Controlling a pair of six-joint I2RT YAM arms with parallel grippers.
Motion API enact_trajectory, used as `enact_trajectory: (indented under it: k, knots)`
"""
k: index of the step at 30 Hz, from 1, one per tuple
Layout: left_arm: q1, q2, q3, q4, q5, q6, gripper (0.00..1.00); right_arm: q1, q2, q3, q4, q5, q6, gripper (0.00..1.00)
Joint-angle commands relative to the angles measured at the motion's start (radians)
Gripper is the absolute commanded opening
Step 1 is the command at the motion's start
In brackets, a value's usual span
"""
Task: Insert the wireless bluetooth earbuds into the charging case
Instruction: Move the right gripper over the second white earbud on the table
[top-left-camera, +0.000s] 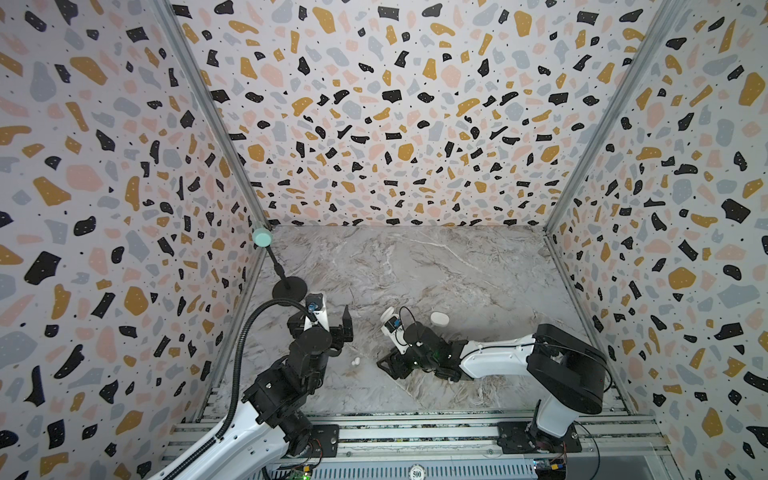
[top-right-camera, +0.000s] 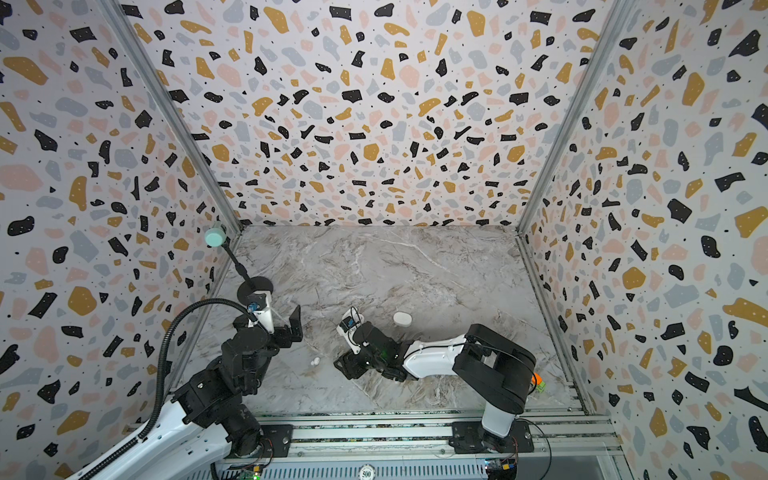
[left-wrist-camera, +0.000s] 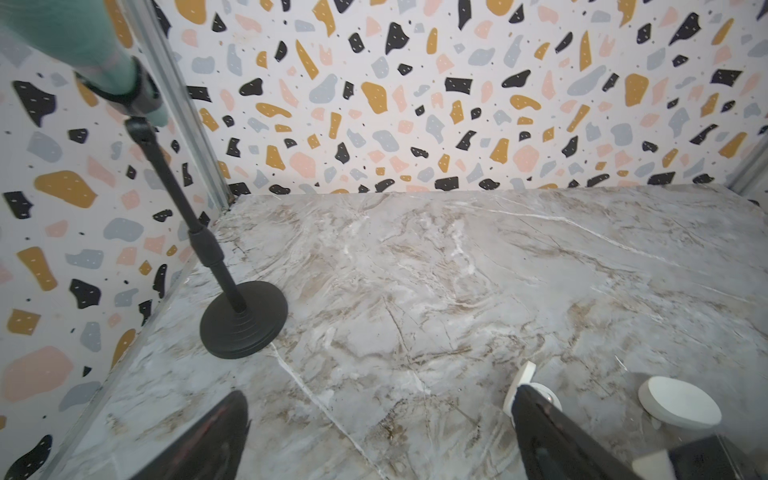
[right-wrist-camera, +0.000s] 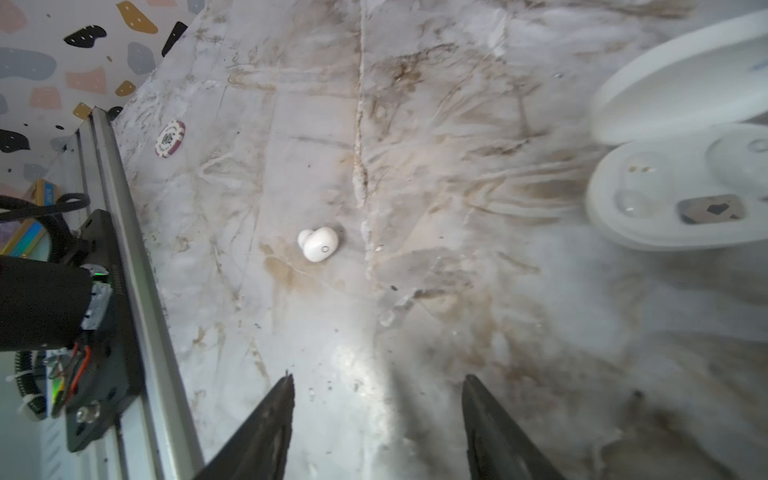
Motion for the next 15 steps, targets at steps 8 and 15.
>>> enact_trajectory:
  k: [8,15]
  knots:
    - [0.017,-0.089,0.013,0.013,-0.128,-0.019,1.0,0.099,0.106,0.231,-0.295,0.173,0.346,0.54]
    - [0.017,-0.094,0.017,0.01,-0.123,-0.02,1.0,0.109,0.165,0.313,-0.349,0.155,0.457,0.54]
